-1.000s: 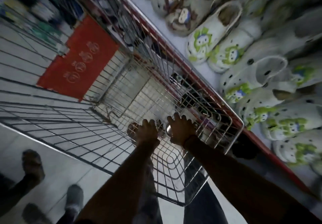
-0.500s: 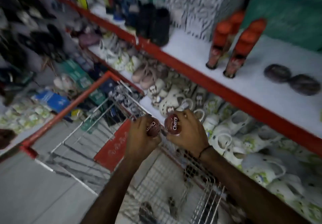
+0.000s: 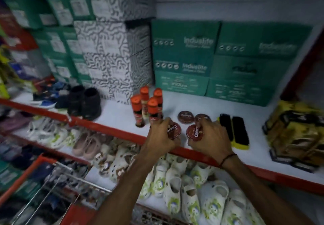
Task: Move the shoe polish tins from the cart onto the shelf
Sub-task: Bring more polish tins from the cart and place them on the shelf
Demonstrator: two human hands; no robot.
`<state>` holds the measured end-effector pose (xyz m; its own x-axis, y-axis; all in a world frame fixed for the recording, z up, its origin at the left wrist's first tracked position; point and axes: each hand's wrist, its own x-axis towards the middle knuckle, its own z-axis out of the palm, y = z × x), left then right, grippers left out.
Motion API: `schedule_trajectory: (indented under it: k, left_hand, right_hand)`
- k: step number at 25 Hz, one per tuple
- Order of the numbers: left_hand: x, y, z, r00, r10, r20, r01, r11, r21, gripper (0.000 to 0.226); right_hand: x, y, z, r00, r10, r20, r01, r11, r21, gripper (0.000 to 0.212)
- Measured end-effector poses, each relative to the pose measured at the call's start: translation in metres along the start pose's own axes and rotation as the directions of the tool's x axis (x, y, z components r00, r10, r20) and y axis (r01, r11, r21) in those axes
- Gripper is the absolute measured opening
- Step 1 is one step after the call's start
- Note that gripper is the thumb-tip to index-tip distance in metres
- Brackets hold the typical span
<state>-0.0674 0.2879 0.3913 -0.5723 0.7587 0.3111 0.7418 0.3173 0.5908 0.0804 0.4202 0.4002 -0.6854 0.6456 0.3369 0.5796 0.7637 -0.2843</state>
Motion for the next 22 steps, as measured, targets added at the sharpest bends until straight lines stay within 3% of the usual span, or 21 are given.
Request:
schedule_trajectory:
  k: [2,5,14,19,22]
  left_hand:
    - [0.011,-0.003,0.014,0.992,-0.041,0.116,0.030,0.996,0.088,0.044]
    - [0.023,0.000,0.034,0.978,-0.020,0.207,-0.008,0.991,0.132,0.041]
    - [0.050,0.009,0.041,0.980,0.152,0.129,-0.168,0.977,0.128,0.050]
    - [0.070,0.007,0.044,0.958,0.130,0.257,-0.201,0.942,0.270,0.056]
    - [0.078,0.000,0.049,0.959,0.121,0.256,-0.190,0.944,0.268,0.054]
  right_hand:
    - [0.000,0.011,0.009,0.997,0.010,0.081,0.000,0.992,-0.122,0.065]
    - [0.004,0.031,0.016,0.993,0.046,0.109,-0.030,0.989,-0.147,0.058]
    - [0.025,0.047,0.015,0.999,-0.040,0.019,0.043,0.987,-0.156,0.044]
    - [0.052,0.051,0.027,0.964,-0.105,0.243,0.157,0.966,-0.205,0.040]
    - [0.058,0.056,0.036,0.963,-0.114,0.244,0.161,0.970,-0.182,0.040]
